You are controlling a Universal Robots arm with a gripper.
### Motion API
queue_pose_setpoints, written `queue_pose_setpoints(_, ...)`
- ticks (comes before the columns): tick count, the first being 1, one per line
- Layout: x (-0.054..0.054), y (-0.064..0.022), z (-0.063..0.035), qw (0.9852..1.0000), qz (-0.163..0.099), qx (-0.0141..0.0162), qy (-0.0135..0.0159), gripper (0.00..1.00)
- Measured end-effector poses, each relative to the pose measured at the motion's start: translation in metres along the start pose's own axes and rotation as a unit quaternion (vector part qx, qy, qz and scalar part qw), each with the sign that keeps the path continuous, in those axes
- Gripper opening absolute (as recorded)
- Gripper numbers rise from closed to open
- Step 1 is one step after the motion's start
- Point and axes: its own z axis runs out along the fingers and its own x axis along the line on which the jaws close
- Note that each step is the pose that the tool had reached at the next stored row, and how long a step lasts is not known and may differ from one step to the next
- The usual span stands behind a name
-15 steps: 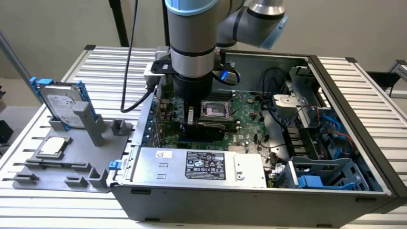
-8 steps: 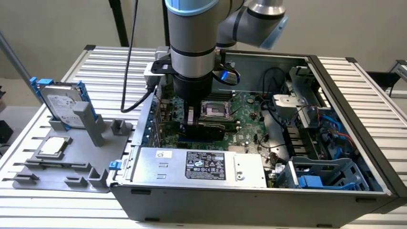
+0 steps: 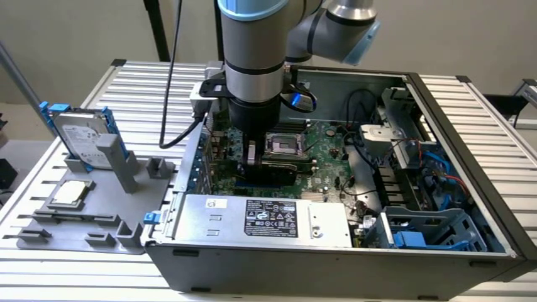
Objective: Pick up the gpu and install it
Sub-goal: 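Insert the gpu into the slot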
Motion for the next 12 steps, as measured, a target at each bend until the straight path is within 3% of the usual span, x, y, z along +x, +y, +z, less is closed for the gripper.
queue_pose_setpoints(12, 0.0021, -0.0001, 0.0001, 1.0000, 0.000, -0.0006, -0.0009, 0.27)
